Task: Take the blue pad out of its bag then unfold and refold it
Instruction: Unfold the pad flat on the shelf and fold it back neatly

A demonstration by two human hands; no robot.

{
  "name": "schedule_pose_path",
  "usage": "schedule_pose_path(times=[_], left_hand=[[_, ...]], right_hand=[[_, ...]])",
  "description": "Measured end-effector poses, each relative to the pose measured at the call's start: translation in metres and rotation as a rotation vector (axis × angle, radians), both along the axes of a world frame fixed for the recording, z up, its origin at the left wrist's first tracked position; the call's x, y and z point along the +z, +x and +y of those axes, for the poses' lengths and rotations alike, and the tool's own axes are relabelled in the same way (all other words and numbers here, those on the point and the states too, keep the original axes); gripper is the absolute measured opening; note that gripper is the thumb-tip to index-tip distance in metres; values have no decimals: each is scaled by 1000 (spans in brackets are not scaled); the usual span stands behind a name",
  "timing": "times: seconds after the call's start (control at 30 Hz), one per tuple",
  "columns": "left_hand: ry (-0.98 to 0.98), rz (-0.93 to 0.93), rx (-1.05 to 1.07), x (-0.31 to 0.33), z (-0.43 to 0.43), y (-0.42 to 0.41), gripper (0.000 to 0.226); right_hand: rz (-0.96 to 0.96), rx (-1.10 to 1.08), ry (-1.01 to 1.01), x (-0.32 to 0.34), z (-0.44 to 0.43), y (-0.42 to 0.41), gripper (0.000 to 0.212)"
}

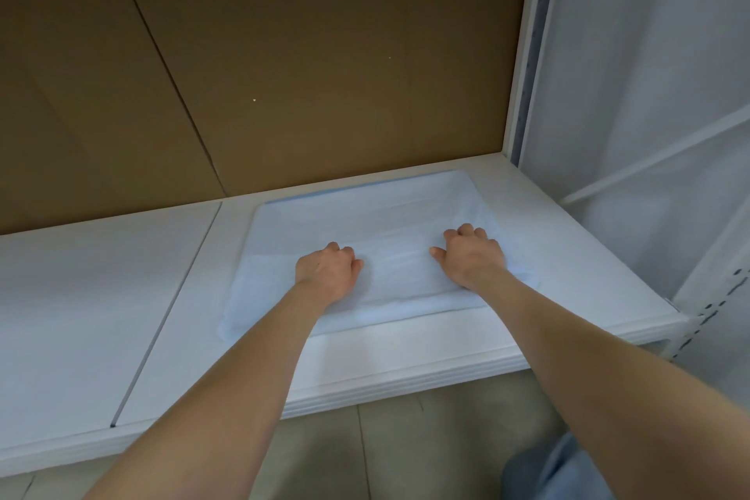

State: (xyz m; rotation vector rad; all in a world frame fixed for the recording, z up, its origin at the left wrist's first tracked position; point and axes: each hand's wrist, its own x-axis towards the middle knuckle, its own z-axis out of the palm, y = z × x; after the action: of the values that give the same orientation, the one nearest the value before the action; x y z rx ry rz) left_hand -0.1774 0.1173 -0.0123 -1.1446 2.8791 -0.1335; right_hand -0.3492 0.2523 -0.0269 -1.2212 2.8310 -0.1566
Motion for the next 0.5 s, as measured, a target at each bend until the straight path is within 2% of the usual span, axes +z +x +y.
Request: schedule_pose_path(times=[0.1,0.2,0.33,0.5], left_hand=[[-12,74,5,1,-8,-10,42],[87,139,-42,-4,-19,-26,48],[162,109,-53,-14,-30,-52,59],[192,37,-22,-28,-40,-70,62]], right_hand=[[-44,16,-51,2,-13,-8,62],[-112,41,-42,1,-32,-16,71],[-133,67,-23,-8,-54,-27,76],[-116,89,12,-14,-67,-50,79]])
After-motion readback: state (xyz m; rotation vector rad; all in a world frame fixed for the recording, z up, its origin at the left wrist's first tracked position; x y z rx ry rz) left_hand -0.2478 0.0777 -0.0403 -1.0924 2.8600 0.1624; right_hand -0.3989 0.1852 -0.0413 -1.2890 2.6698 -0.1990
